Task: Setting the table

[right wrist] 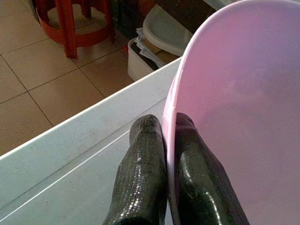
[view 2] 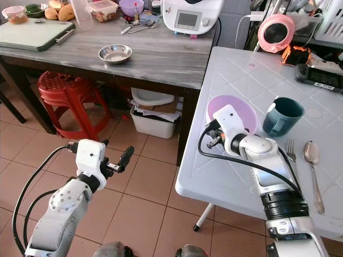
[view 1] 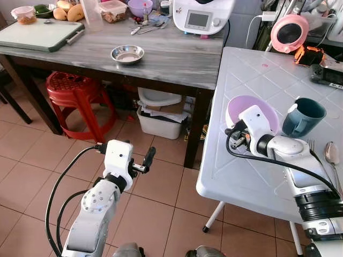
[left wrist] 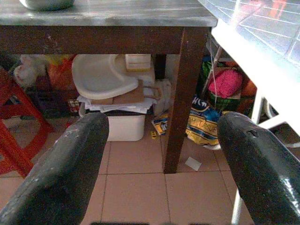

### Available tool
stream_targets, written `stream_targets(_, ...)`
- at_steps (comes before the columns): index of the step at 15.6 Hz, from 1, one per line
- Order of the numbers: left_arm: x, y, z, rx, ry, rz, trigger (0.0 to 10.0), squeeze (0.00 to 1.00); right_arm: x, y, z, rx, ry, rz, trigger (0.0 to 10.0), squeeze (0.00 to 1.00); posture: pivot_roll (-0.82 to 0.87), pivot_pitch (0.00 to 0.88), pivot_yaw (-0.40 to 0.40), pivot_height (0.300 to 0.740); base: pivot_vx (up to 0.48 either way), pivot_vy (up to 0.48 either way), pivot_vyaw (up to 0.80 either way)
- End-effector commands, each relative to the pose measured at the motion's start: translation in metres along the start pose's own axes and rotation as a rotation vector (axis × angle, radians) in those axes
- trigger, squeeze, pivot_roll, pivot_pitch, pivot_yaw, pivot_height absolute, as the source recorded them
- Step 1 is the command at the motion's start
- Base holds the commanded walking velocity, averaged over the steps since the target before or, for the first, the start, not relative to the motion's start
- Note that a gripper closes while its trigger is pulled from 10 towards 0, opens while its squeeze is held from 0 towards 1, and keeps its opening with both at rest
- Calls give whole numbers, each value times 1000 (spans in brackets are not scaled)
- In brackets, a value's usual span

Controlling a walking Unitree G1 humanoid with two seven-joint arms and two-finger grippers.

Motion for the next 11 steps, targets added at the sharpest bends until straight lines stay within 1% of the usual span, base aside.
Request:
stream_targets(1, 0, -3, 1, 8, -6, 15, 10000, 0, -15, -6, 2, 13, -43, 23, 0, 0, 34, 8, -3, 740, 0, 0, 0)
stream_targets(3, 0, -3, 1, 11, -6, 16, 10000, 0, -13, -4, 2, -10, -30, 10, 0, 0, 35, 8, -3, 740, 0, 0, 0)
stream_targets(4, 1, -6, 1, 29, 1, 12, 10000, 0, -2, 1, 3, -66, 33, 13, 0, 0, 37, 4, -7, 740, 0, 0, 0)
stream_targets(5, 2, -10, 1, 55, 11, 6, 10000, 0, 14, 5, 1, -136, 131, 29, 0, 0, 37, 1, -8, 740, 0, 0, 0)
stream_targets(6, 5, -12, 2, 66, 23, 2, 10000, 0, 24, 4, -1, -171, 192, 47, 9608, 0, 36, 0, -10, 740, 0, 244, 0)
stream_targets(7, 8, -14, 3, 74, 39, -6, 10000, 0, 36, 1, -4, -212, 263, 47, 10000, 0, 35, 0, -9, 740, 0, 458, 0)
stream_targets(9, 10, -14, 4, 78, 44, -3, 10000, 0, 49, -5, -9, -251, 338, 33, 10000, 0, 33, 0, -7, 740, 0, 480, 0)
stream_targets(10, 12, -16, 5, 90, 55, -6, 10000, 0, 54, -10, -13, -296, 381, 38, 10000, 0, 31, 0, -8, 740, 0, 480, 0)
stream_targets(11, 13, -16, 5, 92, 57, -6, 10000, 0, 54, -10, -13, -304, 385, 41, 10000, 0, 31, 0, -8, 740, 0, 480, 0)
Point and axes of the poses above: a point about 5 cm out from each wrist's last joint towards the gripper, its own z axis pointing out of the wrist towards the gripper, its own x axis along the axis of the wrist's last joint, y = z × x, the point moved 6 cm from there along z, pointing out of the wrist towards the gripper, and after that the axes turned 4 degrees about -z, right-handed, at the moved point
